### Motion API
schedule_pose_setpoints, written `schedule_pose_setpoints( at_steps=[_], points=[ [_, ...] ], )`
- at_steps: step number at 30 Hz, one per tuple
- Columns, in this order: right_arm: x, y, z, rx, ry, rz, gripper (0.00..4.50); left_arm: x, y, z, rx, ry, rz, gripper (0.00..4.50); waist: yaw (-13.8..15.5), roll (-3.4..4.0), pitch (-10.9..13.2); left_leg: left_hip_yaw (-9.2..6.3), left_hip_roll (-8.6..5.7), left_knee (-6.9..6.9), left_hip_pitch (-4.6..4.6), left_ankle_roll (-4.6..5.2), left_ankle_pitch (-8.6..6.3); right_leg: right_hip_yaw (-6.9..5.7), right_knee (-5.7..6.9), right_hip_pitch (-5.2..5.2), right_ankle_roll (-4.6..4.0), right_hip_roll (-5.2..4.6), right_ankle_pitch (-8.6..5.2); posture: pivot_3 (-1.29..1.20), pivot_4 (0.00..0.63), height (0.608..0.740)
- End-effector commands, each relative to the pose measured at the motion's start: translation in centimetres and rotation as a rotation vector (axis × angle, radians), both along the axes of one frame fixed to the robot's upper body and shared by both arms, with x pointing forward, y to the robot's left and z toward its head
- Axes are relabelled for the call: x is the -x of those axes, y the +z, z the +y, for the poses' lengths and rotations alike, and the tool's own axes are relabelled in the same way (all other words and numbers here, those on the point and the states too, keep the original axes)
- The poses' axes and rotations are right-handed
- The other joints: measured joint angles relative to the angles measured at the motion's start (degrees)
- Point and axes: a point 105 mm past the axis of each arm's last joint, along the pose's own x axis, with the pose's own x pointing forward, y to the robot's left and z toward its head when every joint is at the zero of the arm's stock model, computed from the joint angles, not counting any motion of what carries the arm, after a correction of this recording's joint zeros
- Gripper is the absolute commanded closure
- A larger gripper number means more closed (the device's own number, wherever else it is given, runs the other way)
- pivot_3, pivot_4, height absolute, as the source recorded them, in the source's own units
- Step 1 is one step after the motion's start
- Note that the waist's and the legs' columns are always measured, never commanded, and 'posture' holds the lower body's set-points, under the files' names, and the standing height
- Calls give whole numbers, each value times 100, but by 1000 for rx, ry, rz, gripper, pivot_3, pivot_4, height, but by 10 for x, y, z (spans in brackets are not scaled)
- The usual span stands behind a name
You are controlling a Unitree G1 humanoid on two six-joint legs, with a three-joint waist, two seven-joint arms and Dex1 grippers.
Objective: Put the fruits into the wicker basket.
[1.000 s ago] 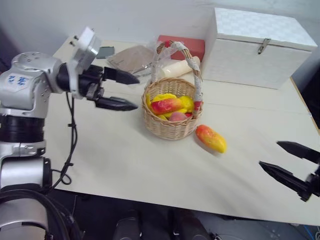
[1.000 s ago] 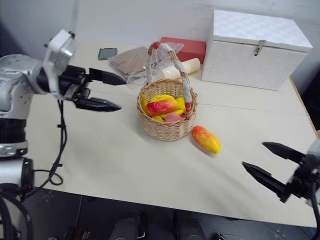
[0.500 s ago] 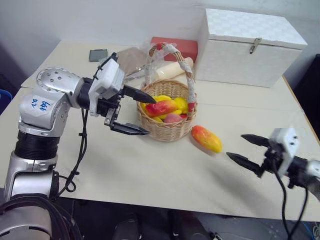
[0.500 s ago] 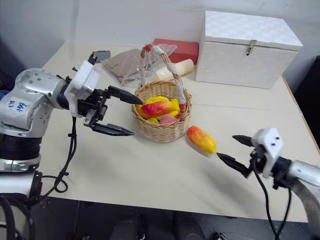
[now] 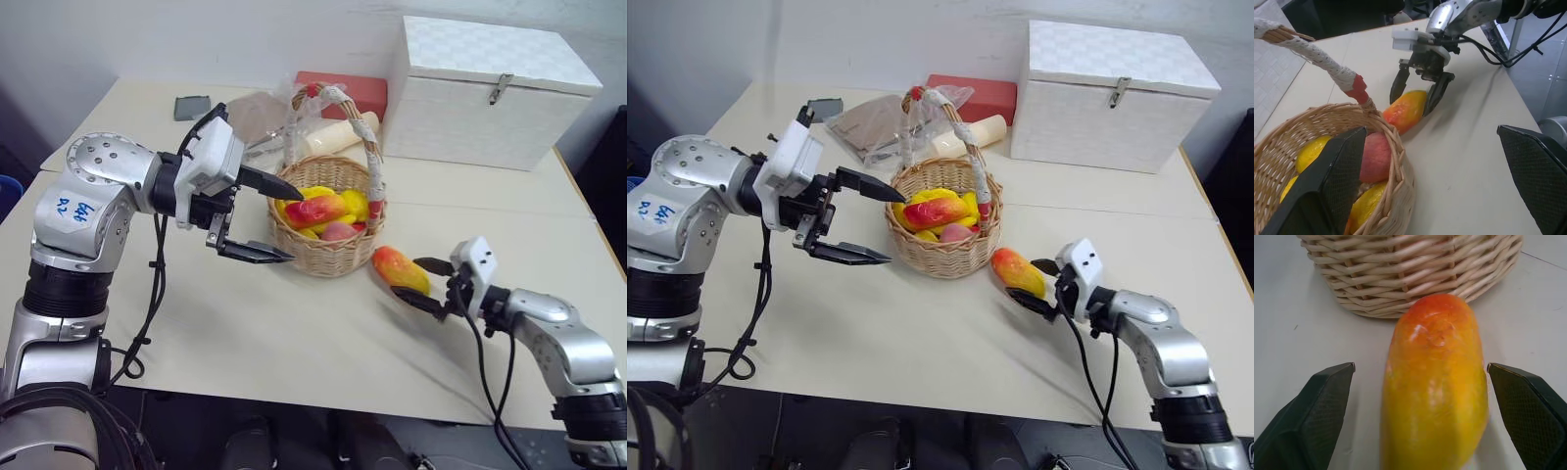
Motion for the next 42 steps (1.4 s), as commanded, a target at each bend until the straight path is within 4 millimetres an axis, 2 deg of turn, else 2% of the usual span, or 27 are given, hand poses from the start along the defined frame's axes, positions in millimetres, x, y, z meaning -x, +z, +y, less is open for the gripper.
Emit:
schedule_pose_setpoints(
  at_steps=[1, 3, 4, 8, 11, 13, 15, 17, 19, 21, 25, 29, 31, 34, 39, 42],
  points=[
    [-6, 13, 0, -23, -12, -69, 923, 0, 12, 5, 14, 30, -51, 0, 2, 1, 0, 1, 0, 0, -1, 0, 0, 0, 0, -3, 0, 0, 0, 0, 150, 740],
    [-6, 17, 0, -35, -10, -79, 1594, -2, 13, 7, 21, 42, -47, 0, -3, 1, 0, 5, 0, -4, -2, 0, 0, 3, 1, -7, 0, 1, 0, 0, 150, 740],
    [-6, 18, -1, -36, -11, -82, 1711, -2, 14, 8, 25, 50, -45, 0, -5, 1, 0, 7, 0, -5, -2, 0, 0, 4, 1, -8, 0, 1, 0, 0, 150, 740],
    [-4, 34, -14, -17, -32, -127, 1711, -9, 20, 14, 62, 101, -53, 0, -4, 3, 1, 9, 1, -4, -2, 0, 0, 7, 5, -11, 0, 1, 0, 0, 150, 740],
    [-17, 62, -31, -12, -116, -196, 1711, -12, 23, 19, 79, 131, -59, 0, -18, 3, 2, 14, 0, -2, -5, 0, 0, 10, 10, -17, 0, 0, 0, 0, 150, 740],
    [-24, 77, -32, -25, -133, -228, 1711, -12, 24, 20, 84, 140, -61, 0, -39, 3, 2, 28, 0, -2, -5, 0, 0, 21, 16, -25, 3, 0, 2, 0, 150, 740],
    [-35, 100, -19, -53, -92, -272, 1711, -12, 26, 21, 94, 147, -63, 0, -61, 3, 2, 30, 0, -1, -4, -4, 2, 24, 28, -32, 2, 2, 2, 0, 150, 740],
    [-48, 124, 6, -88, -13, -307, 1711, -12, 26, 20, 101, 152, -70, 0, -139, 3, 3, 31, 1, -1, -8, -10, 8, 27, 46, -46, 1, 4, 1, 0, 150, 740],
    [-57, 139, 29, -106, 62, -315, 1711, -12, 26, 19, 105, 153, -74, 0, -185, 6, 4, 41, -2, -4, -11, -9, 16, 36, 61, -58, 0, 3, 2, 0, 150, 740],
    [-63, 146, 47, -97, 129, -310, 1711, -11, 27, 18, 111, 155, -80, 0, -188, 6, 4, 40, 2, -4, -10, -15, 19, 35, 68, -62, -2, 8, 2, 0, 150, 740],
    [-79, 151, 69, -35, 196, -305, 1711, -11, 28, 18, 122, 166, -94, 0, -173, 6, 4, 38, 3, -7, -17, -15, 19, 33, 62, -67, -11, 6, -3, 0, 150, 740],
    [-92, 151, 81, -9, 224, -270, 1711, -10, 29, 19, 131, 178, -101, 0, -165, 7, 4, 38, 3, 25, -97, -12, 18, 31, 83, -145, -10, -1, -3, 0, 150, 740],
    [-100, 150, 82, 13, 215, -271, 972, -8, 28, 19, 135, 184, -103, 0, -170, 7, 4, 31, 7, 51, -146, -12, 17, 24, 100, -187, -10, -1, -3, 0, 150, 740],
    [-102, 155, 80, 16, 217, -292, 18, -7, 27, 20, 138, 196, -105, 0, -172, 7, 5, 29, 10, 60, -156, -12, 17, 22, 106, -195, -10, -1, -3, 0, 150, 740],
    [-86, 176, 62, 3, 233, -359, 18, -7, 28, 24, 141, 212, -105, 0, -164, 8, 5, 29, 7, 74, -156, -12, 17, 22, 127, -194, -10, 0, -3, 0, 150, 740],
    [-63, 186, 40, -11, 225, -382, 18, -9, 28, 23, 145, 213, -106, 0, -123, 8, 5, 22, 7, 76, -155, -12, 17, 15, 128, -193, -10, -1, -3, 0, 150, 740]
  ],
)
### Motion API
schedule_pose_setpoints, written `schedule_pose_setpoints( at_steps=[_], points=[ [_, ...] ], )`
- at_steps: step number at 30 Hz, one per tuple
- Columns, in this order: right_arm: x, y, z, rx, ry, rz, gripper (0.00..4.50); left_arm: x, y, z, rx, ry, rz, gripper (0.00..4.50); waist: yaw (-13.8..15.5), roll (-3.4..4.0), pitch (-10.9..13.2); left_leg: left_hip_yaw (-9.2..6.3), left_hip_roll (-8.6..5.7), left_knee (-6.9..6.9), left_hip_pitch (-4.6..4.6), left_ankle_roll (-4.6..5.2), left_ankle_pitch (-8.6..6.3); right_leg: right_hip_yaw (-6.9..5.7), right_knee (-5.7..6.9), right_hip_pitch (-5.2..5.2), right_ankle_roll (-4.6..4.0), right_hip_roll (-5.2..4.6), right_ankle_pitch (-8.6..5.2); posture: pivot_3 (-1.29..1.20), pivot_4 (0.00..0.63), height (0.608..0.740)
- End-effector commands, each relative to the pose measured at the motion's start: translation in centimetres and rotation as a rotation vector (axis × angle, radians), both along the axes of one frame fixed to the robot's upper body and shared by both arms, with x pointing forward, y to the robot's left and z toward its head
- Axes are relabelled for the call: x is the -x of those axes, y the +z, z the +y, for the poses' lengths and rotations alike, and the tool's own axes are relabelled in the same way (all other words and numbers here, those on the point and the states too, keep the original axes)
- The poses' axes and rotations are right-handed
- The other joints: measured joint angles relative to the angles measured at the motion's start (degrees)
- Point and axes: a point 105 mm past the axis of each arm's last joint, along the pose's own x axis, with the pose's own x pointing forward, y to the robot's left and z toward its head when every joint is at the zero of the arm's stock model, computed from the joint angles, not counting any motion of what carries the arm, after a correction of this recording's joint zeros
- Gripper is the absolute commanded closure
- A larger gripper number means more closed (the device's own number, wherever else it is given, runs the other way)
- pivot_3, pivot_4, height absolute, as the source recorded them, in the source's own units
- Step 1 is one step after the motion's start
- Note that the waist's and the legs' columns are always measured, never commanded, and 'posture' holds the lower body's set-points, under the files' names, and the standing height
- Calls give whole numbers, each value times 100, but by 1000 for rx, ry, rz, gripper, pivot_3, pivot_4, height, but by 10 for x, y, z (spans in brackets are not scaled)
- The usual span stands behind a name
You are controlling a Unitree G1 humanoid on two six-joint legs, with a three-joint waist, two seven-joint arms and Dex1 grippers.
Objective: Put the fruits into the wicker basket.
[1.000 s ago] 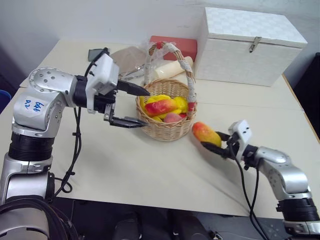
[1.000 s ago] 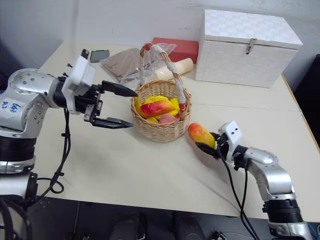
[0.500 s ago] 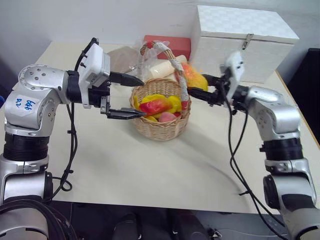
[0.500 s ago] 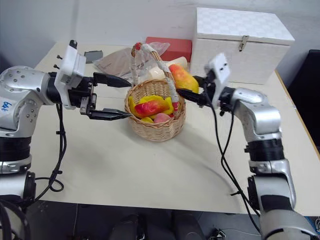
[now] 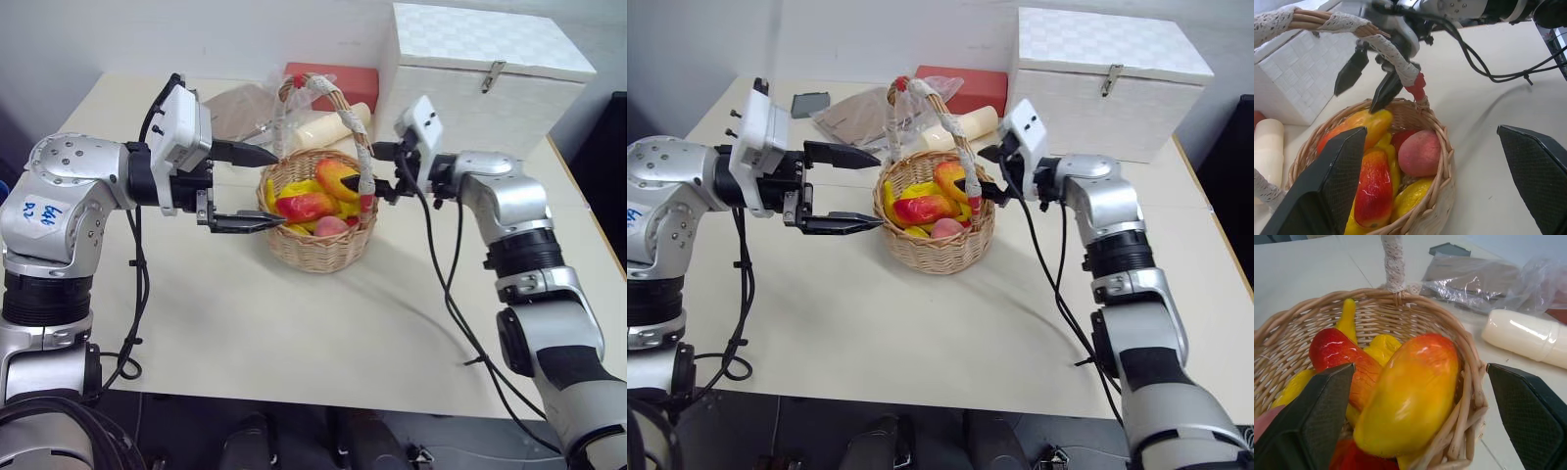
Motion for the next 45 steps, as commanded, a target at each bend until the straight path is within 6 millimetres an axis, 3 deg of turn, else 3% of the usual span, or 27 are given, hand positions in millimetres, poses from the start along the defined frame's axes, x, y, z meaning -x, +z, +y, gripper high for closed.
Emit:
schedule_pose_setpoints(
  at_steps=[1, 5, 8, 11, 15, 22, 25, 36, 40, 43, 45],
  points=[
    [32, 30, -22, -50, 16, -84, 18, 3, 11, 2, 19, 4, -44, 0, 18, 0, 0, -4, 0, -1, 0, 0, 0, -3, -3, 2, 0, 0, 0, 0, 150, 740],
    [61, 17, -38, -59, -33, -62, 18, 1, 11, 0, 26, -6, -41, 0, -9, 0, 0, -9, 0, 0, 2, 0, 0, -7, -11, 14, 0, 0, 0, 0, 150, 740],
    [87, -1, -26, -102, 2, -20, 18, -2, 11, -2, 30, -15, -40, 0, -30, 0, 0, -12, 2, -3, 9, -3, 2, -6, -4, 17, 0, 3, 0, 0, 150, 740],
    [102, -10, -2, -153, 43, 1, 18, -5, 12, -4, 32, -17, -39, 0, -86, 0, 0, -3, 2, -1, 17, -8, 10, 6, 17, 14, 0, 8, 0, 0, 150, 740],
    [98, -10, 23, -213, 34, -9, 18, -6, 14, -5, 32, -33, -41, 0, -107, 0, 0, -6, 0, -3, 35, -14, 23, 4, 31, 20, -3, 9, 5, 0, 150, 740],
    [75, -12, 44, -284, -3, 18, 18, -7, 16, -6, 30, -38, -48, 0, -73, 0, 0, -6, -2, -7, 32, -12, 23, 3, 22, 19, -4, 7, 5, 0, 150, 740],
    [69, -16, 47, -291, -30, 32, 606, -7, 16, -6, 29, -37, -51, 0, -45, 0, 0, -5, -2, -7, 14, -11, 23, 4, 16, 6, -5, 6, 5, 0, 150, 740],
    [72, -24, 47, -238, -32, -7, 4284, -8, 15, -7, 41, -37, -52, 0, -30, 0, 0, -5, -2, -6, 6, -9, 21, 3, 16, 0, -4, 6, 4, 0, 150, 740],
    [79, -12, 24, -264, -70, -53, 4293, -9, 15, -13, 69, -62, -52, 0, -15, 0, 0, -6, -2, -6, 6, -9, 21, 1, 15, 0, -4, 5, 4, 0, 150, 740],
    [98, 7, 6, -339, -39, -74, 4293, -9, 16, -17, 96, -74, -46, 0, 44, -1, 1, -11, -3, -6, -3, -7, 20, -6, 7, 1, -4, 3, 4, 0, 150, 740],
    [116, 19, -18, -364, -43, -93, 4293, -9, 15, -19, 101, -91, -36, 0, 62, -1, 1, -10, -3, -6, -6, -3, 17, -6, 2, 1, -4, 1, 4, 0, 150, 740]
  ],
)
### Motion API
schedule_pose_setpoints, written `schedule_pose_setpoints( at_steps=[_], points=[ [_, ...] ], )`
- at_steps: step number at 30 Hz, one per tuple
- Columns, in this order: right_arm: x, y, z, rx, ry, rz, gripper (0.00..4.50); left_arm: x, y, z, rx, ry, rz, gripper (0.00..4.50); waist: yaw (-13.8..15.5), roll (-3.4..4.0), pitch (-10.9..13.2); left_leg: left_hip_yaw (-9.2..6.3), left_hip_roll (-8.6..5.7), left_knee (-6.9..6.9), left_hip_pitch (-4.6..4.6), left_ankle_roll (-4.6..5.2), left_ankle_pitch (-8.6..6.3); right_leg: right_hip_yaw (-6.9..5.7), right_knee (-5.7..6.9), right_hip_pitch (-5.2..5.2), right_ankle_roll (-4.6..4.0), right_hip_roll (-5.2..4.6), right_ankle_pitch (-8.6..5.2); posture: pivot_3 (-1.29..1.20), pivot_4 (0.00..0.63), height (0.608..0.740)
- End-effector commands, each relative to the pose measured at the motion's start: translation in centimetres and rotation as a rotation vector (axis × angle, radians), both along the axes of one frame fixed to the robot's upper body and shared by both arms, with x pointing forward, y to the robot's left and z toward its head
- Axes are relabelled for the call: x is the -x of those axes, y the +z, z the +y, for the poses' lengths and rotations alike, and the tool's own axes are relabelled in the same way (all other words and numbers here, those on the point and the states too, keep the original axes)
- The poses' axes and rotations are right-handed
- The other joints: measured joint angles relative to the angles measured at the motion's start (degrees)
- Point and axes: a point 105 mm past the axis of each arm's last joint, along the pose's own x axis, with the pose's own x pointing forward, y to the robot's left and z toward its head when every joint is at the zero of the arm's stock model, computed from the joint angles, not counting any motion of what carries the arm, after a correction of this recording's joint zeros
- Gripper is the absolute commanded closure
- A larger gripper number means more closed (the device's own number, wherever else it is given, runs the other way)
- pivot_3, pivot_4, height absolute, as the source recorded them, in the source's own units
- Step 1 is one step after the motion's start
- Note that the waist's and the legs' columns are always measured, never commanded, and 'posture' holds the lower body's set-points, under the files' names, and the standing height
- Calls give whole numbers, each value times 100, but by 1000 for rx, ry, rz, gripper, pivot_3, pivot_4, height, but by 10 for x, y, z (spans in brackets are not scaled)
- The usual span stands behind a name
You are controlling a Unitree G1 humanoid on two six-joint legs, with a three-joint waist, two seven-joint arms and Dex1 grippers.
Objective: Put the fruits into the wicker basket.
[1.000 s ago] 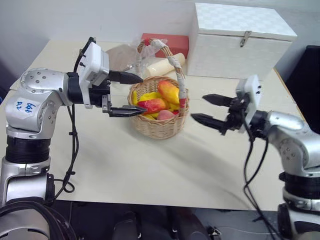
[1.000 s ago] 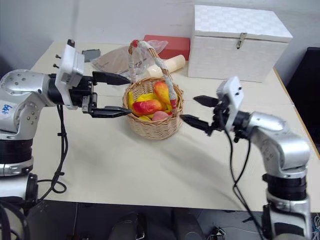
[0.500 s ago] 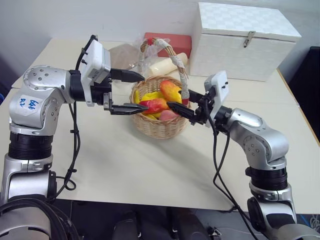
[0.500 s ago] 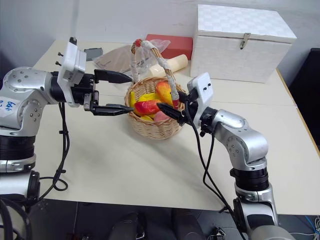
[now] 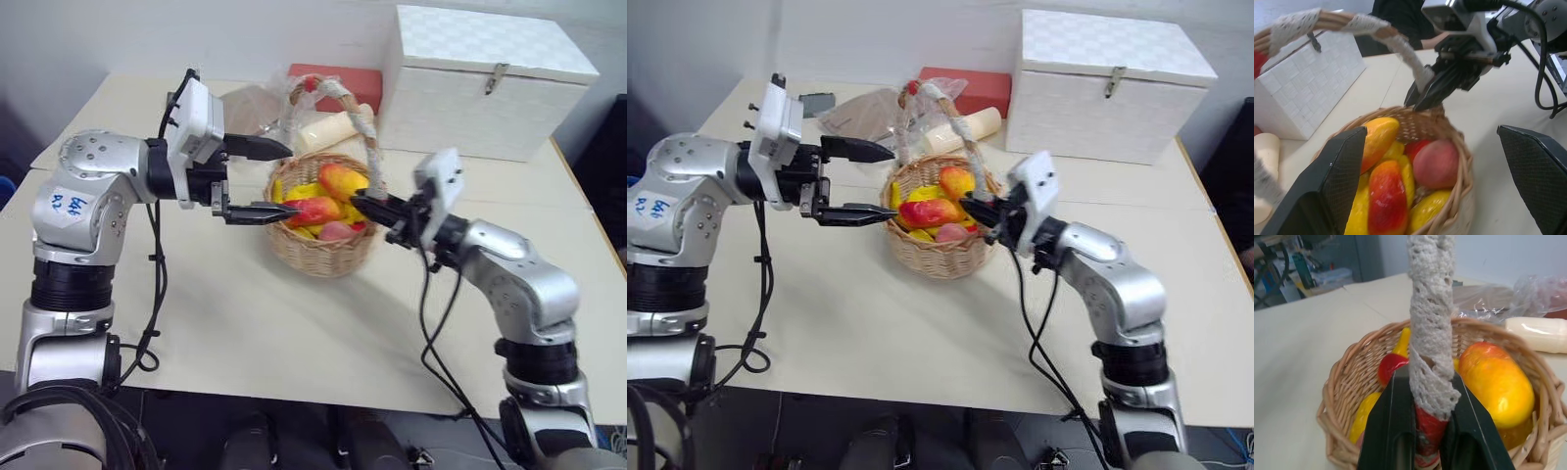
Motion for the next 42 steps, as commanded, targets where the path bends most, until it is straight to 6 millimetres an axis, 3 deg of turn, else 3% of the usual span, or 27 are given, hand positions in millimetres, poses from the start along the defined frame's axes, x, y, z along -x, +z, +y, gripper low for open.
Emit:
schedule_pose_setpoints(
  at_steps=[1, 5, 10, 12, 15, 17, 19, 22, 28, 35, 39, 42],
  points=[
    [41, 44, -36, -50, 14, -147, 4293, 6, 13, -4, 24, -41, -44, 0, 26, 0, 0, 0, 0, -1, 0, 1, -1, 0, -2, 0, 0, 0, 0, 0, 150, 740],
    [67, 47, -81, 2, -76, -138, 4293, 3, 13, -9, 27, -64, -40, 0, 98, 1, 0, -7, 3, -11, 5, 4, -4, -9, -26, 15, 0, 2, 0, 0, 150, 740],
    [72, 37, -134, -12, -269, -106, 4293, -1, 12, -14, 32, -86, -38, 0, 53, 1, 0, -3, 0, -6, 12, 13, -5, 0, -39, 31, 17, 4, 9, 0, 150, 740],
    [71, 30, -147, -37, -324, -97, 4293, -1, 12, -15, 32, -96, -33, 0, 46, 1, 0, 2, -1, -5, 15, 16, -3, 7, -38, 31, 23, 5, 13, 0, 150, 740],
    [69, 8, -150, -27, -336, -49, 4293, -1, 12, -16, 33, -109, -25, 0, 53, 2, 0, 4, -2, -5, 20, 17, 0, 12, -37, 33, 26, 7, 15, 0, 150, 740],
    [68, -7, -150, -40, -345, -11, 3545, -1, 12, -17, 33, -116, -22, 0, 53, 2, 0, 3, -1, -5, 20, 16, 0, 11, -36, 32, 26, 9, 15, 0, 150, 740],
    [68, -20, -152, -26, -359, 15, 3121, -1, 12, -17, 32, -121, -19, 0, 58, 2, 0, 3, -1, -6, 19, 16, 0, 11, -37, 32, 26, 9, 15, 0, 150, 740],
    [77, -27, -156, 21, -368, 36, 1981, -1, 13, -16, 31, -121, -18, 0, 79, 2, 0, 3, -4, -6, 19, 16, 0, 11, -38, 33, 26, 5, 15, 0, 150, 740],
    [112, -12, -176, 119, -378, 70, 12, -2, 14, -12, 23, -122, -9, 0, 97, 3, -1, 3, -7, -6, 19, 17, -1, 9, -40, 37, 26, 3, 15, 0, 150, 740],
    [166, 19, -197, 194, -313, 189, 12, -1, 10, 2, 3, -120, 28, 0, 66, 1, -1, -10, -4, -13, 28, 30, -8, -1, -67, 58, 29, 7, 16, 0, 150, 740],
    [172, 42, -208, 170, -318, 171, 12, 3, 10, 6, 10, -139, 45, 0, 55, -2, 1, -4, -6, -14, 47, 56, -23, 6, -84, 83, 38, 6, 22, 0, 150, 740],
    [169, 46, -209, 161, -321, 154, 12, 5, 7, 8, 9, -140, 61, 0, 68, -7, 1, -10, -6, -58, 108, 66, -30, 2, -146, 153, 36, 5, 23, 0, 150, 740]
  ],
)
